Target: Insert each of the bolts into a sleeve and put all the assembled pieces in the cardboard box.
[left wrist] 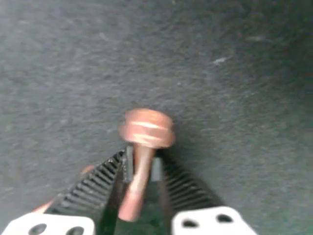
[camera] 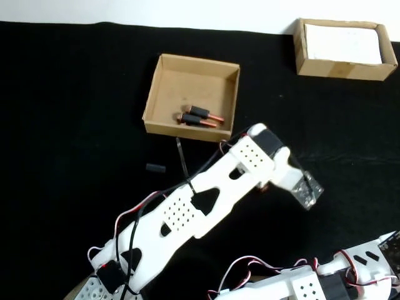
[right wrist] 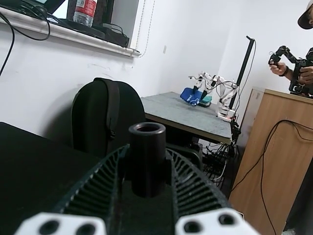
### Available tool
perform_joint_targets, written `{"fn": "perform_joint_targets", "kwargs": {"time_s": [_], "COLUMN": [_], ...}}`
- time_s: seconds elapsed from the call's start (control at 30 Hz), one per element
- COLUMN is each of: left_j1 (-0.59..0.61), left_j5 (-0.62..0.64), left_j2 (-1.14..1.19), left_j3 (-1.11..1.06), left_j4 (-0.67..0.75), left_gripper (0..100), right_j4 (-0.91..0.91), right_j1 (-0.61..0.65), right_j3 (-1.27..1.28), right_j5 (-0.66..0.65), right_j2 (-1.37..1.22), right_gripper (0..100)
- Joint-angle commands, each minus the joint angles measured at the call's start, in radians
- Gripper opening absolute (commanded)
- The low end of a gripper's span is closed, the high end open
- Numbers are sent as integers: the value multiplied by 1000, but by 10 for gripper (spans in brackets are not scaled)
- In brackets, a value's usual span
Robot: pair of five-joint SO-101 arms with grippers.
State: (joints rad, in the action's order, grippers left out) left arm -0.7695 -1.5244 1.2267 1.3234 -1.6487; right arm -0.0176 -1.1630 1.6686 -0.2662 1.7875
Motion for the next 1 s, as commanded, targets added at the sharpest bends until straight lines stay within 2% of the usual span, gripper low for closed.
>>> {"fn": "perform_joint_targets", "kwargs": {"time_s": [0.0,0.07,0.17,0.33,0.47,0.57,0.67,0.8,0.97], "left_j1": [-12,-12,-33,-81,-87,-76,-58,-5,113], "left_j5": [-180,-129,20,393,603,717,850,1125,1407], "left_j2": [-7,-15,-30,-88,-240,-367,-483,-621,-783], "left_j3": [5,8,93,338,331,331,328,326,288], "left_j4": [-18,-12,-18,-20,-26,-89,-106,-107,-120], "left_gripper": [7,9,9,9,9,9,9,9,9], "right_j4": [5,5,-2,-54,-150,-246,-378,-570,-728], "right_j1": [12,12,25,111,211,286,381,550,779], "right_j3": [134,134,137,134,111,54,-19,-119,-249], "right_j5": [-5,-5,-2,106,152,196,252,322,350], "right_j2": [7,7,-4,5,4,-2,-2,5,7], "right_gripper": [6,6,6,6,6,6,6,6,6]}}
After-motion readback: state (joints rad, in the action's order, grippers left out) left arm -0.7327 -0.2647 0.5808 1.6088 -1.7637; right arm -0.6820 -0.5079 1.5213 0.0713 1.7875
